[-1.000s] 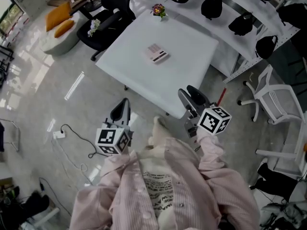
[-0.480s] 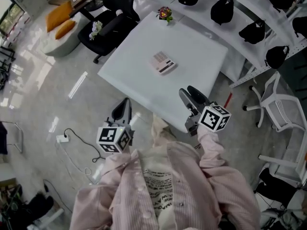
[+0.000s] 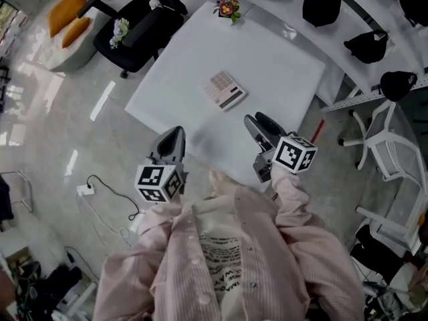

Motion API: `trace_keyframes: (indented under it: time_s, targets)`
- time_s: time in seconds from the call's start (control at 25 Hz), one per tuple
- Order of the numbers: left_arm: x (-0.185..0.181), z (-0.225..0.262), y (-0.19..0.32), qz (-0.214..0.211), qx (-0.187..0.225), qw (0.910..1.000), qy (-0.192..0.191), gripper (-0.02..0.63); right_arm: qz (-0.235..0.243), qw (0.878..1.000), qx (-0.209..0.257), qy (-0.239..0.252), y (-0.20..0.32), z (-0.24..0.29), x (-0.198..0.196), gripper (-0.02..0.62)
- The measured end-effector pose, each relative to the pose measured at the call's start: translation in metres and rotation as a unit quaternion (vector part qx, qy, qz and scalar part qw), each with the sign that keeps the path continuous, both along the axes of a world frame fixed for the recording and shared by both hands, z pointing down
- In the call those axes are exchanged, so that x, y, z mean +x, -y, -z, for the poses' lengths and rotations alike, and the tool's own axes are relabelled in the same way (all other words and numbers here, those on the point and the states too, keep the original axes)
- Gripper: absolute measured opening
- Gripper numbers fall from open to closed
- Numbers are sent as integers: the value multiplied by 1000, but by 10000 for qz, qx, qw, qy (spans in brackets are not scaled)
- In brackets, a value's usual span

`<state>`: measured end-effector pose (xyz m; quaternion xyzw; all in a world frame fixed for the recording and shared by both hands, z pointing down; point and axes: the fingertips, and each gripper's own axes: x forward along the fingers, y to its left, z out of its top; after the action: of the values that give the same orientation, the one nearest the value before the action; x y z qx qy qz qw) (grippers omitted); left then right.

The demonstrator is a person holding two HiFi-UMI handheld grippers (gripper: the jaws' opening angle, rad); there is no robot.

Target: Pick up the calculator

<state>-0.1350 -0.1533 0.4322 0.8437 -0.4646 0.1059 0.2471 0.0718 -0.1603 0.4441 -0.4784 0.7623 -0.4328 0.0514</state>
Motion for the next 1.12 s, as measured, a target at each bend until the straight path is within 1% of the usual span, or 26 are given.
trace_keyframes:
  time_s: [0.28, 0.44, 0.72, 1.12]
  targets:
    - [12, -28, 36, -156, -369, 9992, 39, 0, -90, 9982, -527, 288, 32, -36, -1, 199]
    - [20, -49, 54, -250, -588, 9979, 81, 0, -242, 9965, -741, 292, 50, -59, 4, 199]
    - [29, -87, 69, -310, -1019, 9942, 118, 0, -434, 9898, -1256, 508, 61, -103, 4, 199]
    - [39, -116, 84, -328, -1289, 9910, 137, 0, -465, 9800, -1759, 808, 72, -142, -9, 199]
